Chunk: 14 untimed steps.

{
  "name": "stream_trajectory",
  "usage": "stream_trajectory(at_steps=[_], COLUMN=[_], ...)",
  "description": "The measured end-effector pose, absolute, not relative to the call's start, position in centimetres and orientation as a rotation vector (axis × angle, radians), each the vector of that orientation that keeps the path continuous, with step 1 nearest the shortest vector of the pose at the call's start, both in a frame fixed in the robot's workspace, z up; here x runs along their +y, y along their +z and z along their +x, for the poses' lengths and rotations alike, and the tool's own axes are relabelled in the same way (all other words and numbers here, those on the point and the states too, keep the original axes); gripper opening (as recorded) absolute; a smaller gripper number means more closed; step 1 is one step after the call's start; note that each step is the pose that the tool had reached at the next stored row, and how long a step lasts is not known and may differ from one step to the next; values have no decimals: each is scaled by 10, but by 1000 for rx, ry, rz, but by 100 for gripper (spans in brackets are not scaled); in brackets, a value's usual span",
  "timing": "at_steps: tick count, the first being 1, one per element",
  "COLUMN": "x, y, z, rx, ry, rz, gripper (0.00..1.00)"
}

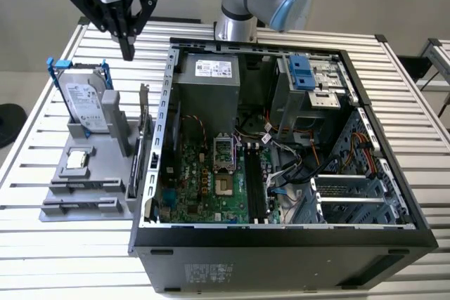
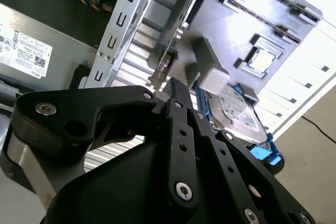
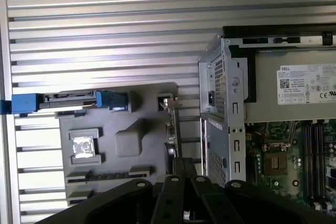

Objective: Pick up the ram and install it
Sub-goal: 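Reach for the ram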

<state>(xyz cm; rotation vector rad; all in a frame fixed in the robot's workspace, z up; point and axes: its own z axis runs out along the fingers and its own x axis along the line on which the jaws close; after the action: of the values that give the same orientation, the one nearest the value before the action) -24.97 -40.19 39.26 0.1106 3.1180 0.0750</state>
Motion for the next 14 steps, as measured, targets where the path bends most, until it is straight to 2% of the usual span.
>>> stream_trajectory(at_steps=[14], x=[-403], y=[393], z=[-264], rx=[3118], ry=[75], rz=[108], gripper=[0])
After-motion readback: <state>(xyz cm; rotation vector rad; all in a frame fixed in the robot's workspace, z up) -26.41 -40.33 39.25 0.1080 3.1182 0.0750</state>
